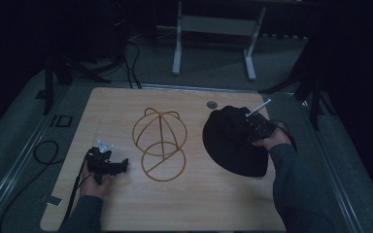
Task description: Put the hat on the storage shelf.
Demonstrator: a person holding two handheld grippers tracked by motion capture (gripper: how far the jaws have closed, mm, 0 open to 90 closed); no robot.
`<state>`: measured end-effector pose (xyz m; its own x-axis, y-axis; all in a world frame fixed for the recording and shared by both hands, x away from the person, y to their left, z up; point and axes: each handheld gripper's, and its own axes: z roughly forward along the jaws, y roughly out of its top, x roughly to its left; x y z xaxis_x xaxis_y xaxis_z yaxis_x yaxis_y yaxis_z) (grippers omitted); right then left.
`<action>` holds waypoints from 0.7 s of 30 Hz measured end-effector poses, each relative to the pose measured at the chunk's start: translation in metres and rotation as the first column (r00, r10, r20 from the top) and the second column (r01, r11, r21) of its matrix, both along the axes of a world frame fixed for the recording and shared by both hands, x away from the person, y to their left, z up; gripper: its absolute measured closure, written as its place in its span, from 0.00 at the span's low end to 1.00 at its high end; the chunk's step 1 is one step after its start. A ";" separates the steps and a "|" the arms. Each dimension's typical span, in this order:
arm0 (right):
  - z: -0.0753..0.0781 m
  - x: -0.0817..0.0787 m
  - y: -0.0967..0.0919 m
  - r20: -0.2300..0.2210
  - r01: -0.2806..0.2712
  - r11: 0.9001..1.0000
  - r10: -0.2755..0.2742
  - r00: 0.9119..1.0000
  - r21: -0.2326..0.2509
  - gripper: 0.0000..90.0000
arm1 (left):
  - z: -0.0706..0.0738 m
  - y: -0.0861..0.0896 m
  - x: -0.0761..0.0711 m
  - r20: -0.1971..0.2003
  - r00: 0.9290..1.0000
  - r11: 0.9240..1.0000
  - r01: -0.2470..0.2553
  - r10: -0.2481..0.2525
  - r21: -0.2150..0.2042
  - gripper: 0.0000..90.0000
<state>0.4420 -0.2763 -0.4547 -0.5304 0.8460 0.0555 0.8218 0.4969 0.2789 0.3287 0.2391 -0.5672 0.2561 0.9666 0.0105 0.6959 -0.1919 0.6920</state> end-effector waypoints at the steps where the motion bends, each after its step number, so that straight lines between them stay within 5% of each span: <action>1: 0.000 0.001 0.000 -0.008 -0.004 1.000 0.004 1.000 0.000 0.78 | 0.000 0.000 0.000 0.000 1.000 1.000 0.000 0.000 0.000 0.02; 7: 0.002 0.002 0.002 -0.025 -0.030 0.999 0.029 0.999 -0.012 0.93 | 0.000 0.000 0.000 0.000 1.000 1.000 0.000 0.000 0.000 0.02; 21: 0.023 -0.012 0.006 0.041 -0.113 0.994 0.113 0.993 -0.009 0.96 | 0.000 0.000 0.000 0.001 1.000 1.000 -0.001 0.001 -0.002 0.02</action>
